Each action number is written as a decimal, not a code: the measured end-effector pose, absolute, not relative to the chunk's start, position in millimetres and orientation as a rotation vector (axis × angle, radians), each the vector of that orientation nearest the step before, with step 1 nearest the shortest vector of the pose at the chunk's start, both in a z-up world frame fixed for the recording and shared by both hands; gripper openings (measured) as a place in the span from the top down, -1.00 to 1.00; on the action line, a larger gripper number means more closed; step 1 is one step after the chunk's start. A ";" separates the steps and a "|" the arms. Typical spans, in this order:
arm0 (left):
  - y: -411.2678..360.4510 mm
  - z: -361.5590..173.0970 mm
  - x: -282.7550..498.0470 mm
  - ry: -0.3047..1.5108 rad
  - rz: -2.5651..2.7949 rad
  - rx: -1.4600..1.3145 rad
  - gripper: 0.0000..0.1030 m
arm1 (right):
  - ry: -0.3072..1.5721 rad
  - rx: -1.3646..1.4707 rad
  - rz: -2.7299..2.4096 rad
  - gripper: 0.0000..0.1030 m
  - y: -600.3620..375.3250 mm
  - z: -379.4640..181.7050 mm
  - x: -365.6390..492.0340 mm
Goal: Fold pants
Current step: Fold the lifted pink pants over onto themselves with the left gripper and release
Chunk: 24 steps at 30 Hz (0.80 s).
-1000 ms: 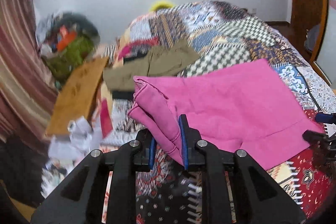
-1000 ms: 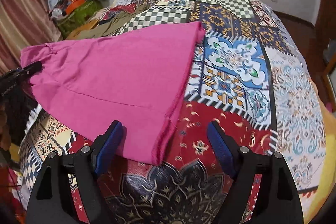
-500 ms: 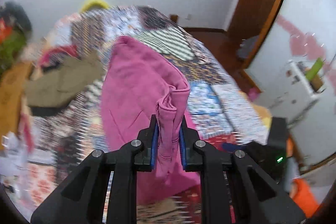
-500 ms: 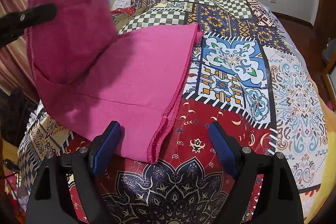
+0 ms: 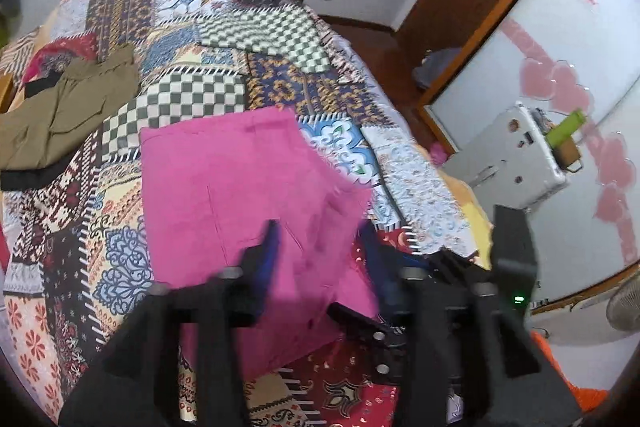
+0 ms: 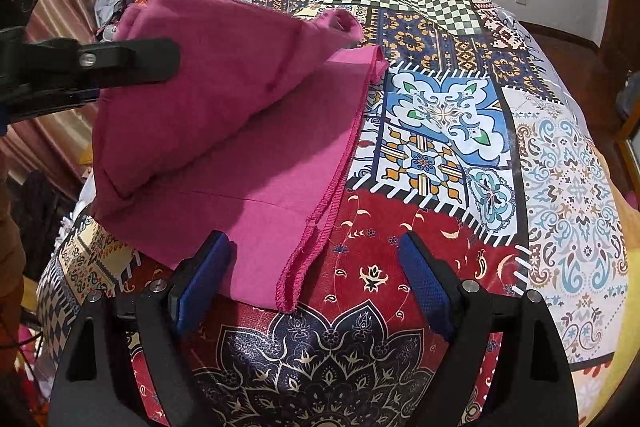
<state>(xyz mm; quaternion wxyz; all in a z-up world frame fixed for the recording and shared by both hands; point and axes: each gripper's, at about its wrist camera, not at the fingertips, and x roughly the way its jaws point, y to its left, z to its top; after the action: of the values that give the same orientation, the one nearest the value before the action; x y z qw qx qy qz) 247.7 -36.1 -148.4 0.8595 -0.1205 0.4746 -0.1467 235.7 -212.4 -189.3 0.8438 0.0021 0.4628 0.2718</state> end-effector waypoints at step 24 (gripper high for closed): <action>38.7 -226.2 380.2 1.125 0.046 0.054 -0.83 | 0.986 0.162 0.400 -0.64 -271.3 -194.2 237.6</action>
<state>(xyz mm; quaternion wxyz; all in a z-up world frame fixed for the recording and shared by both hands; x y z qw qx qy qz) 380.2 38.7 -226.2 0.8454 0.0256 0.5331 0.0216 237.6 -271.3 -194.2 0.8586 0.0769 0.4697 0.1906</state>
